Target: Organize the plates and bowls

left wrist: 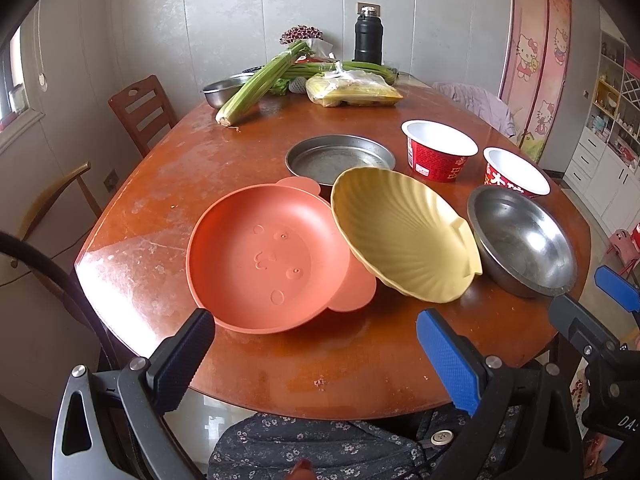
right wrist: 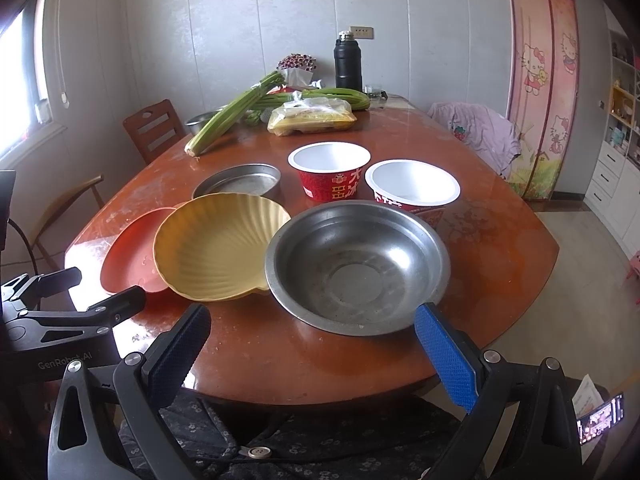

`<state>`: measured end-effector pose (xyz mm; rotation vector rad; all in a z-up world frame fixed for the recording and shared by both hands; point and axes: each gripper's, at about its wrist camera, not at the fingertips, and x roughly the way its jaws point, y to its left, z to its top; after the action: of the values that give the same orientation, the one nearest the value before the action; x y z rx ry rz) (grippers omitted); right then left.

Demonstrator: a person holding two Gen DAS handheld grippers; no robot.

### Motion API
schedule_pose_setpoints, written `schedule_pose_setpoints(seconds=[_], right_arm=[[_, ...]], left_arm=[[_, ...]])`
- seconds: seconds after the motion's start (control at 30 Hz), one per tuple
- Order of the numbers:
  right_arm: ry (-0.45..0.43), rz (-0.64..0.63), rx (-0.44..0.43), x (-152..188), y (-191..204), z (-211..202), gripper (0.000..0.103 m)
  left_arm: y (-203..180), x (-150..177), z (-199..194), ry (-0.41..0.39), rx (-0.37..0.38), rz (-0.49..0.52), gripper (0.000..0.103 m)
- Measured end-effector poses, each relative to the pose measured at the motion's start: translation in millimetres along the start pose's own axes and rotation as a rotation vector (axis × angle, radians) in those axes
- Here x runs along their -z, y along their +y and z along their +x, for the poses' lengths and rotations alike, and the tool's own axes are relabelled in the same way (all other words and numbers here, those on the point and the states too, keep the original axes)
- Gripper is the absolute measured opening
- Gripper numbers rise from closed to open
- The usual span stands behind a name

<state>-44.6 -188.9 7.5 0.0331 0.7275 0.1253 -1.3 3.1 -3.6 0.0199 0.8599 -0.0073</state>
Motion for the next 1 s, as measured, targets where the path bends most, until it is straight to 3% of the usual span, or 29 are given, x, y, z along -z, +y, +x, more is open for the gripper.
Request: schedule_pose_setpoints(seconds=[1.0], right_arm=[[0.003, 0.014, -0.013, 2.0, -0.1, -2.1, 0.101]], left_arm=[[-0.4, -2.1, -6.0, -0.007, 0.006, 0.005, 0.102]])
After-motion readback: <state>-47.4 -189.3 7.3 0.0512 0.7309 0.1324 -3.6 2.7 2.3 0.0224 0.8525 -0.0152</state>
